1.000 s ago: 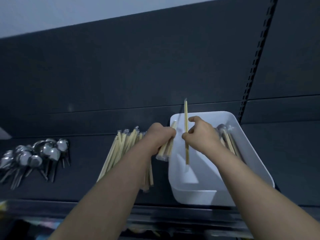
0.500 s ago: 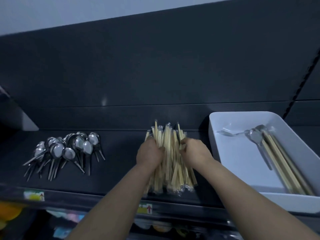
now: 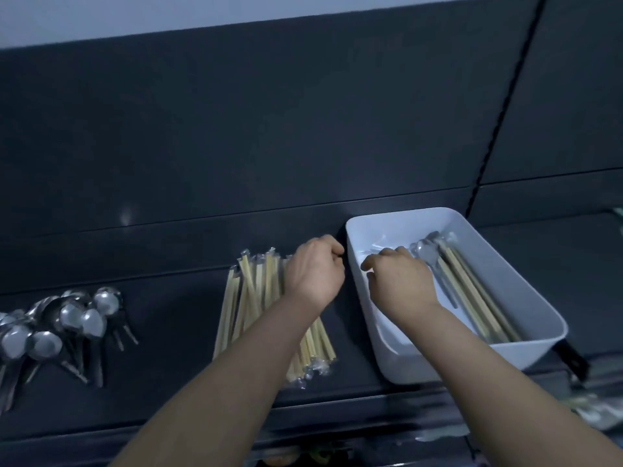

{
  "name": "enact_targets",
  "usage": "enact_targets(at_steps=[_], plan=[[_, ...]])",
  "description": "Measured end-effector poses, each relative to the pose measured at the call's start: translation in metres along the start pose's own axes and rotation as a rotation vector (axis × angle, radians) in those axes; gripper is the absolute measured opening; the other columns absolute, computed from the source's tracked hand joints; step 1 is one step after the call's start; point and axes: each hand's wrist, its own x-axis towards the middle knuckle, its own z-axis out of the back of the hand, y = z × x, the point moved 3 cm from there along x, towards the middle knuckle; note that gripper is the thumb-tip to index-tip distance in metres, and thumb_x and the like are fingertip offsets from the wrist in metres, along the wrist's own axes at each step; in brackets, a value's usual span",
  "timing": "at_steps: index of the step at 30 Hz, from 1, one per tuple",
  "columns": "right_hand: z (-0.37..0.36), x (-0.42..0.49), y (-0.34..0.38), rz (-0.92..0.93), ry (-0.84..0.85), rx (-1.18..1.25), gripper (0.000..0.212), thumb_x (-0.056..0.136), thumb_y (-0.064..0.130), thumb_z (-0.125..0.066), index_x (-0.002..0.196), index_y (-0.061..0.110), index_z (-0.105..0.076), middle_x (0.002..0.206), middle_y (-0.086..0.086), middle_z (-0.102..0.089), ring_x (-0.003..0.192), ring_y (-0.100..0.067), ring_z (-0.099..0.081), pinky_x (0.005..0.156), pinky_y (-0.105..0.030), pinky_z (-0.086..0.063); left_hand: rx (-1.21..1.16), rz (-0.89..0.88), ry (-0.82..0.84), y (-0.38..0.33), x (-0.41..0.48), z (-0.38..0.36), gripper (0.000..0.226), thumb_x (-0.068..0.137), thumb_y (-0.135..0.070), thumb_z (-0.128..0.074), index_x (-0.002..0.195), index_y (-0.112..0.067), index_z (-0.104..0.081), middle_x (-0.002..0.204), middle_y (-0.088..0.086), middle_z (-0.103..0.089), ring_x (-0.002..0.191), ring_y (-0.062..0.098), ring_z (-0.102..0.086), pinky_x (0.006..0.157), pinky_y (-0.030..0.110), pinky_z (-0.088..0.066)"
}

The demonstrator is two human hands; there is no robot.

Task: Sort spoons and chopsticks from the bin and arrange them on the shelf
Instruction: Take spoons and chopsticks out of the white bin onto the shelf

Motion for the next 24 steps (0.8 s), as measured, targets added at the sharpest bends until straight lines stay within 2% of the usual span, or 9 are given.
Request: enact_targets(at_steps=[4, 6, 8, 11, 13, 16, 19, 21, 24], plan=[[0.008, -0.013, -0.071, -0.144, 0.037, 0.018, 0.034, 0.089, 0.013, -0.050, 0.114, 0.031, -0.065, 0.127, 0.002, -0.057, 0.121, -0.021, -0.050, 0.087, -0.031, -0.045, 0.016, -0.068, 0.121, -0.050, 0.005, -0.042, 0.027, 0.090, -0.013, -0.049, 0.108, -0.024, -0.066, 0.110, -0.005, -0.067, 0.103, 0.020, -0.061, 0.082, 0.033, -0.051], [0.012, -0.019, -0.106, -0.208, 0.067, 0.013, 0.034, 0.090, 0.013, -0.049, 0.114, 0.031, -0.065, 0.119, 0.001, -0.060, 0.114, -0.023, -0.054, 0.085, -0.031, -0.046, 0.066, -0.079, 0.214, -0.067, 0.008, -0.066, 0.026, 0.088, -0.011, -0.048, 0.100, -0.024, -0.067, 0.103, -0.004, -0.066, 0.097, 0.024, -0.060, 0.078, 0.033, -0.051], [0.013, -0.022, -0.135, -0.212, 0.090, 0.002, 0.033, 0.088, 0.012, -0.050, 0.112, 0.028, -0.066, 0.109, 0.000, -0.063, 0.107, -0.024, -0.056, 0.079, -0.032, -0.049, 0.149, -0.079, 0.331, -0.080, 0.012, -0.091, 0.022, 0.085, -0.007, -0.047, 0.077, -0.021, -0.062, 0.084, 0.000, -0.060, 0.082, 0.027, -0.054, 0.066, 0.034, -0.049], [0.012, -0.019, -0.162, -0.145, 0.124, 0.000, 0.035, 0.084, 0.007, -0.051, 0.110, 0.025, -0.064, 0.104, 0.000, -0.062, 0.099, -0.026, -0.059, 0.073, -0.032, -0.051, 0.218, -0.041, 0.444, -0.094, 0.016, -0.124, 0.033, 0.083, -0.006, -0.048, 0.055, -0.017, -0.034, 0.060, 0.000, -0.035, 0.067, 0.026, -0.039, 0.046, 0.028, -0.023], [0.009, -0.014, -0.170, -0.089, 0.135, 0.006, 0.039, 0.082, 0.002, -0.050, 0.112, 0.022, -0.063, 0.104, -0.001, -0.062, 0.095, -0.027, -0.061, 0.072, -0.032, -0.052, 0.211, 0.023, 0.479, -0.101, 0.021, -0.141, 0.030, 0.086, -0.012, -0.050, 0.059, -0.016, -0.039, 0.063, 0.003, -0.040, 0.070, 0.027, -0.043, 0.050, 0.027, -0.027], [0.004, -0.011, -0.172, -0.023, 0.135, 0.064, 0.040, 0.079, 0.000, -0.050, 0.110, 0.022, -0.063, 0.101, -0.002, -0.064, 0.091, -0.028, -0.062, 0.066, -0.030, -0.046, 0.164, 0.102, 0.485, -0.113, 0.031, -0.165, 0.014, 0.090, -0.024, -0.055, 0.088, -0.010, -0.058, 0.098, 0.009, -0.064, 0.098, 0.029, -0.060, 0.071, 0.029, -0.041], [0.003, -0.012, -0.173, -0.003, 0.116, 0.105, 0.026, 0.078, 0.005, -0.052, 0.098, 0.018, -0.062, 0.090, -0.002, -0.060, 0.083, -0.027, -0.060, 0.059, -0.029, -0.036, 0.072, 0.203, 0.425, -0.118, 0.036, -0.185, 0.040, 0.087, -0.032, -0.062, 0.115, -0.007, -0.052, 0.116, 0.009, -0.061, 0.113, 0.030, -0.058, 0.088, 0.035, -0.046], [0.003, -0.008, -0.177, -0.027, 0.103, 0.164, 0.021, 0.078, 0.006, -0.053, 0.094, 0.015, -0.062, 0.088, -0.004, -0.061, 0.081, -0.029, -0.060, 0.059, -0.029, -0.036, 0.032, 0.258, 0.389, -0.119, 0.039, -0.191, 0.047, 0.086, -0.029, -0.064, 0.120, -0.002, -0.046, 0.119, 0.013, -0.059, 0.114, 0.032, -0.057, 0.089, 0.035, -0.045], [0.003, -0.001, -0.181, -0.034, 0.100, 0.182, 0.032, 0.078, -0.001, -0.048, 0.100, 0.016, -0.063, 0.094, -0.005, -0.064, 0.084, -0.030, -0.061, 0.061, -0.029, -0.039, 0.026, 0.332, 0.380, -0.110, 0.044, -0.183, 0.040, 0.084, -0.013, -0.056, 0.122, -0.002, -0.051, 0.114, 0.014, -0.063, 0.111, 0.031, -0.060, 0.078, 0.029, -0.043]])
